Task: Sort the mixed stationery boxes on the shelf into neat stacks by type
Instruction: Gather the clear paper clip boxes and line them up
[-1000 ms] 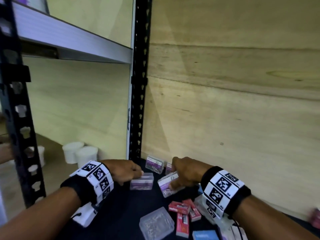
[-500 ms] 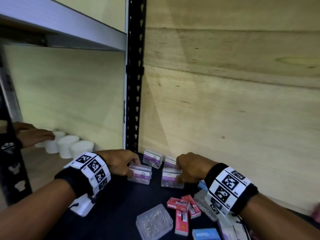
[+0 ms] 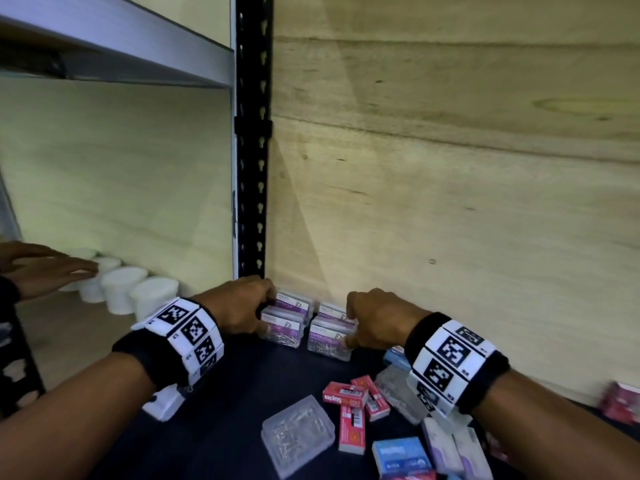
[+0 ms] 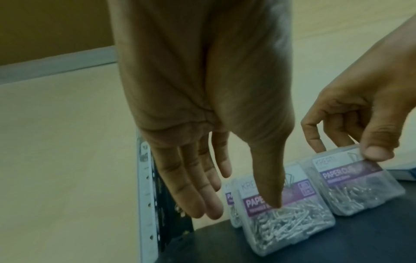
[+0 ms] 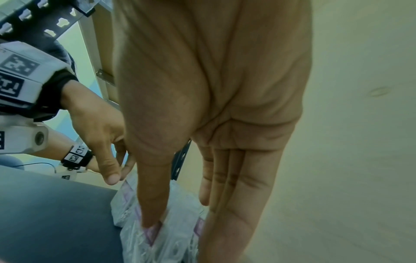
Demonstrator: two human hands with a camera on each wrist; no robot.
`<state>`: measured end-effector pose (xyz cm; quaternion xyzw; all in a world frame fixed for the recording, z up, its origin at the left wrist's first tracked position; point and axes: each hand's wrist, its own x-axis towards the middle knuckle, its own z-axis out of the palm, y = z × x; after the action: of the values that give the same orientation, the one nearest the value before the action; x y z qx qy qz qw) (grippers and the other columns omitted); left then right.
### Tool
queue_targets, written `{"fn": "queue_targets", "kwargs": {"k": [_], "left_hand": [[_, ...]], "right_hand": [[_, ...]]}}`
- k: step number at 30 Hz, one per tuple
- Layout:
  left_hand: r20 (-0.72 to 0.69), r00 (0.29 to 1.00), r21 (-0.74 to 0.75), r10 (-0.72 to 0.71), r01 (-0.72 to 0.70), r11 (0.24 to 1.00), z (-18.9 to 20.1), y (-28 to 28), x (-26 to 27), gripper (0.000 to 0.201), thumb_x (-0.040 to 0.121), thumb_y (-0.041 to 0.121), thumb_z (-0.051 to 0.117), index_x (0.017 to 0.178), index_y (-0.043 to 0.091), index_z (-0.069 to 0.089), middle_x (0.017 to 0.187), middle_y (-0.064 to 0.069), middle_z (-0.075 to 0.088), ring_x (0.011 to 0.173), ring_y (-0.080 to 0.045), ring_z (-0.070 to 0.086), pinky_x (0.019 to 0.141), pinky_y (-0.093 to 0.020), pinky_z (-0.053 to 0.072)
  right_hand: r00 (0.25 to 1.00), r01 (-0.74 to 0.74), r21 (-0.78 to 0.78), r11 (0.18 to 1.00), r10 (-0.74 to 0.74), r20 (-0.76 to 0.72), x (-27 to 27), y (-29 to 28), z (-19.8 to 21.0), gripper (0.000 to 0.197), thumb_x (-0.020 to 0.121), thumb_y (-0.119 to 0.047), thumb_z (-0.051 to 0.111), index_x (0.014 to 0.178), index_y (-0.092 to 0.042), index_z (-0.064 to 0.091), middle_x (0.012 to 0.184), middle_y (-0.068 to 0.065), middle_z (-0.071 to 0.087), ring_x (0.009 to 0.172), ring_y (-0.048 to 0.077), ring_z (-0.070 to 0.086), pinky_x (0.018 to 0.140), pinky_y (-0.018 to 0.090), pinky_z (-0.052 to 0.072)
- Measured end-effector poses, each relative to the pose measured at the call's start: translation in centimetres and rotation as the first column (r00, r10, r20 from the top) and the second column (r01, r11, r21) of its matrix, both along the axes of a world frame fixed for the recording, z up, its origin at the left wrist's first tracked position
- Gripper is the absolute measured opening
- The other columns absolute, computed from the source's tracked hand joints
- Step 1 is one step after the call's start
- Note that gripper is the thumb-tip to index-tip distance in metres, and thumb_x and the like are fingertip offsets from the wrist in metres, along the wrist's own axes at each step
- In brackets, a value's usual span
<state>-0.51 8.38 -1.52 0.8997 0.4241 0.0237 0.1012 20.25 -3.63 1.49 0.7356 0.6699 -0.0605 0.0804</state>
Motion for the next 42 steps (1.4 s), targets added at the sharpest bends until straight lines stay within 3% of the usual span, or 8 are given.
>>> {"fn": "queue_targets", "kwargs": {"k": [9,12,14,21,28,34,39,42], "left_hand": [[-0.074,0.991,-0.28,-0.114,0.089,0.956,3.9,-7.8,0.3,0.04,0.073,0.061,0.072,0.096,0.029,0.065,0.099,0.007,0.068,0.093,-0.011,0.065,0.086,-0.028,0.053],[-0.155,0.979,-0.327,-0.135,0.079,0.942,3.9,-10.1,0.6,0.051,0.068,0.066,0.073,0.102,0.028,0.063,0.103,0.005,0.069,0.098,-0.014,0.066,0.091,-0.032,0.053],[-0.207,0.968,-0.319,-0.141,0.069,0.945,3.7,-11.4,0.9,0.056,0.066,0.066,0.074,0.105,0.028,0.06,0.104,0.006,0.068,0.098,-0.014,0.065,0.093,-0.032,0.052],[-0.255,0.956,-0.261,-0.145,0.076,0.962,2.0,-14.1,1.3,0.057,0.063,0.055,0.081,0.106,0.028,0.056,0.1,0.012,0.058,0.094,-0.012,0.058,0.085,-0.03,0.051],[-0.205,0.972,-0.259,-0.116,0.06,0.964,2.2,-14.0,-0.3,0.036,0.077,0.041,0.074,0.108,0.032,0.06,0.108,0.012,0.063,0.098,-0.009,0.06,0.086,-0.023,0.05],[-0.052,0.999,-0.468,0.006,-0.029,0.883,2.1,-12.4,-2.2,0.021,0.096,0.026,0.051,0.113,0.032,0.061,0.1,0.008,0.066,0.09,-0.009,0.064,0.085,-0.027,0.052],[-0.014,0.998,-0.524,0.058,-0.057,0.85,1.5,-11.9,-2.4,0.025,0.103,0.027,0.038,0.116,0.028,0.059,0.113,0.003,0.066,0.083,-0.01,0.066,0.082,-0.028,0.054],[0.012,0.997,-0.534,0.075,-0.058,0.843,1.3,-11.7,-2.4,0.028,0.102,0.033,0.039,0.119,0.022,0.059,0.115,0.0,0.067,0.083,-0.01,0.066,0.081,-0.027,0.054]], "right_hand": [[0.998,0.044,-0.141,0.989,-0.038,0.048,1.5,-4.3,1.9,0.048,0.087,-0.046,0.069,0.117,-0.009,0.065,0.109,0.006,0.069,0.092,0.023,0.064,0.08,0.032,0.053],[0.993,0.087,-0.21,0.974,-0.067,0.102,1.6,-5.5,1.2,0.037,0.087,-0.044,0.07,0.083,-0.008,0.064,0.069,-0.002,0.058,0.057,0.015,0.051,0.055,0.025,0.042],[0.986,0.114,-0.23,0.966,-0.08,0.149,1.6,-6.4,0.7,0.041,0.084,-0.046,0.073,0.065,-0.013,0.057,0.061,-0.003,0.054,0.053,0.015,0.049,0.056,0.025,0.041],[0.987,0.131,-0.17,0.977,-0.114,0.111,1.8,-8.7,-0.6,0.064,0.08,-0.045,0.077,0.13,-0.012,0.053,0.126,0.006,0.061,0.11,0.025,0.061,0.09,0.038,0.053],[0.982,0.173,-0.157,0.972,-0.183,-0.05,3.1,-9.4,0.5,0.038,0.075,-0.043,0.063,0.091,-0.008,0.07,0.084,0.011,0.071,0.062,0.02,0.055,0.062,0.03,0.043],[0.869,0.205,-0.116,0.972,-0.236,-0.436,3.4,-9.0,1.1,0.053,0.101,-0.042,0.039,0.119,0.003,0.06,0.091,0.016,0.07,0.084,0.029,0.071,0.085,0.034,0.057],[0.8,0.181,-0.086,0.98,-0.197,-0.567,2.4,-8.3,1.1,0.04,0.105,-0.04,0.034,0.1,-0.008,0.059,0.073,0.006,0.064,0.062,0.017,0.063,0.059,0.023,0.054],[0.804,0.122,-0.049,0.991,-0.128,-0.58,1.9,-7.9,0.8,0.042,0.106,-0.042,0.033,0.098,-0.007,0.056,0.08,0.008,0.066,0.074,0.021,0.069,0.064,0.024,0.054]]}}
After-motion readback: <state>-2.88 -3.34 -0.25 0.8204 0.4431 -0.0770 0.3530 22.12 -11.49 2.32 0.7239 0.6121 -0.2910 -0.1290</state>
